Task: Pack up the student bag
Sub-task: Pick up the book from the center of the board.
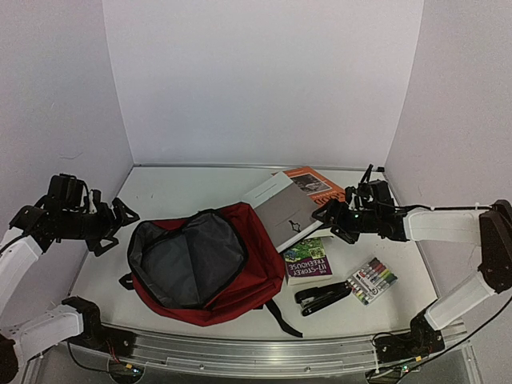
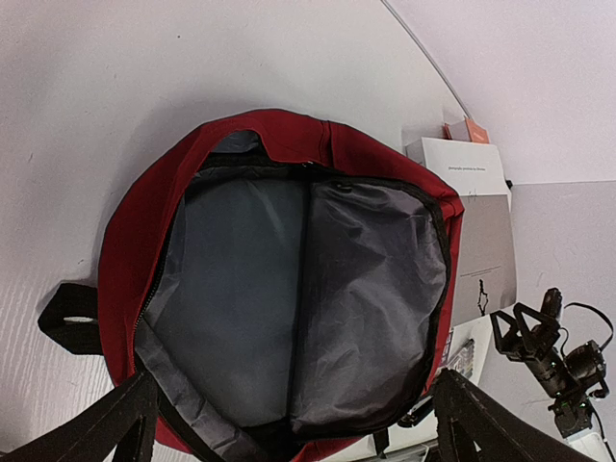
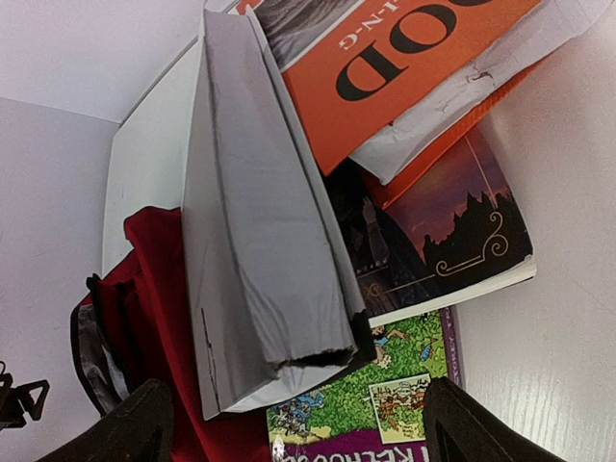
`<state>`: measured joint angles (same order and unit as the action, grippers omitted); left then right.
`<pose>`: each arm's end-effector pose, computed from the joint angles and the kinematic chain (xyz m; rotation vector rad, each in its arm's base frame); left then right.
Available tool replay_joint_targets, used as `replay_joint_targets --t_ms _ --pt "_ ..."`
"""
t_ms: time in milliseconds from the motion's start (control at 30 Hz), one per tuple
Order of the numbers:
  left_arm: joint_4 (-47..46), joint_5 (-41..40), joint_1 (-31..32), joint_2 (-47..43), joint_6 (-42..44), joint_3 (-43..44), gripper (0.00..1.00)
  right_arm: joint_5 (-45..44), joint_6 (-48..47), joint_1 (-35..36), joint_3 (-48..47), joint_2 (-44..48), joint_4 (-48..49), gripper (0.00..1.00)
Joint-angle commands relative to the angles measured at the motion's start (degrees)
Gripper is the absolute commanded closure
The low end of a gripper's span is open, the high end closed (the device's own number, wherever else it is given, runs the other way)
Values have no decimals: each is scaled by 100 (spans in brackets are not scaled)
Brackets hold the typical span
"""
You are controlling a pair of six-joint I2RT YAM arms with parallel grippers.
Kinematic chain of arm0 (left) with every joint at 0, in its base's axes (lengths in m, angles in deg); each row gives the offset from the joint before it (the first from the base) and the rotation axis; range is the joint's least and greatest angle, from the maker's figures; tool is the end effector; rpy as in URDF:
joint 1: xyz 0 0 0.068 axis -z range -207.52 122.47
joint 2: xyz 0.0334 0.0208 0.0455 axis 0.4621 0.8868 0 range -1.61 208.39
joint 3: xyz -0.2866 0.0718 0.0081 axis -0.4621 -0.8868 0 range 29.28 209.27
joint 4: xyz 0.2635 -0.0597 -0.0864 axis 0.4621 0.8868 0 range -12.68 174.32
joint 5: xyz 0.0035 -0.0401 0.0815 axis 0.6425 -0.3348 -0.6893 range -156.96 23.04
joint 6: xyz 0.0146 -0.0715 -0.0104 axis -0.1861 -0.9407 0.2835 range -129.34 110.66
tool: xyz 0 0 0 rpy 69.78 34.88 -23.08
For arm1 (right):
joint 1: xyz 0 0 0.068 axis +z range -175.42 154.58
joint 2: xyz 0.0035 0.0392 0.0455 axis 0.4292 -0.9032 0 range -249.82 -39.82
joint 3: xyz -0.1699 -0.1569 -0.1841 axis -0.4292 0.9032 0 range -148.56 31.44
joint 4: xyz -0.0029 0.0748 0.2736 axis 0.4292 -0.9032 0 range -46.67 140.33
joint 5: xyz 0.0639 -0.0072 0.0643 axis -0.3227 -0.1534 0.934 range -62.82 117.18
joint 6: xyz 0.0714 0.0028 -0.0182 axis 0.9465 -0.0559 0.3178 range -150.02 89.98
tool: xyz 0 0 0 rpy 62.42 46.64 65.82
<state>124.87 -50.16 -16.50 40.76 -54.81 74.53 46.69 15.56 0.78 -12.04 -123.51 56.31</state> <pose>0.1609 -0.0494 0.2872 -0.5828 2.3924 -0.8054 0.2973 0.1692 0.1974 0.1832 2.3313 1.0468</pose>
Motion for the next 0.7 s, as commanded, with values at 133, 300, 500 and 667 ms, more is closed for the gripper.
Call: replay_joint_targets --t_ms 133,300,500,667 --pt "-123 19 -27 106 2 48 0 277 224 28 -301 -548 977 28" --pt "-213 46 -26 232 9 71 0 405 368 27 -324 -702 1371 34" --pt "-265 69 -24 317 -3 80 0 530 608 27 -318 -1043 1903 39" --pt "-180 78 -22 359 17 173 0 581 735 36 -265 -1197 2331 45"
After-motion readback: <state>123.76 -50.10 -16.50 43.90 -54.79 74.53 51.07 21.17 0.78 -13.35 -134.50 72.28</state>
